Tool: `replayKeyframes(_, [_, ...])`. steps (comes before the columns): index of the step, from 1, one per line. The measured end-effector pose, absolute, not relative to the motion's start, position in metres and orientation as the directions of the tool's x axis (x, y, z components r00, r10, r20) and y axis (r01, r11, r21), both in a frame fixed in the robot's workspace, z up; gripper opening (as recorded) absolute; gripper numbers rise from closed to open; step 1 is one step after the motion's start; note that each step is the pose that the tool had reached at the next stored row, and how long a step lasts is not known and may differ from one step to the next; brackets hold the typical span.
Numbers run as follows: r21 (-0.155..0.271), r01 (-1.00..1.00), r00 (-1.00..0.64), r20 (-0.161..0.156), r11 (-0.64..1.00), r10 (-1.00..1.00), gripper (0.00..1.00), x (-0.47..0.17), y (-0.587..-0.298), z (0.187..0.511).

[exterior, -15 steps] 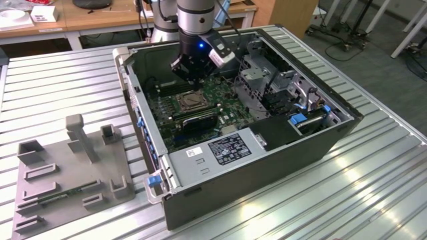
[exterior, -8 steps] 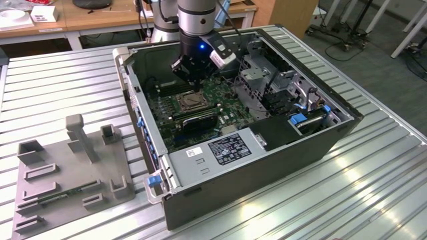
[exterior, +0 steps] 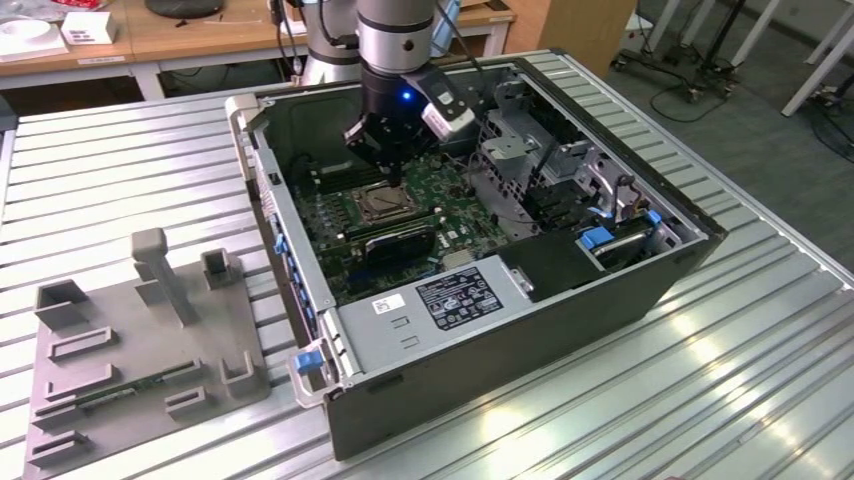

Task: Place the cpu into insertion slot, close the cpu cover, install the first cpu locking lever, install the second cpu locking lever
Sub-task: 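Install the second cpu locking lever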

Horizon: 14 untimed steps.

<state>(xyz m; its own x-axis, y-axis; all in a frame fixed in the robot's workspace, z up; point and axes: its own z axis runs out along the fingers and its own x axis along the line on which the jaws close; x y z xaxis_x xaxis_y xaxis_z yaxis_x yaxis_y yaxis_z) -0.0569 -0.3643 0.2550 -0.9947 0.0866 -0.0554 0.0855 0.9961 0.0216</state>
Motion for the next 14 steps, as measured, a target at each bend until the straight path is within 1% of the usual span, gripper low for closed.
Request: replayKeyframes(14, [0.022,0.085,-0.995,-0.055,0.996,0.087,0.11,-0.0568,-0.3713,0.2550])
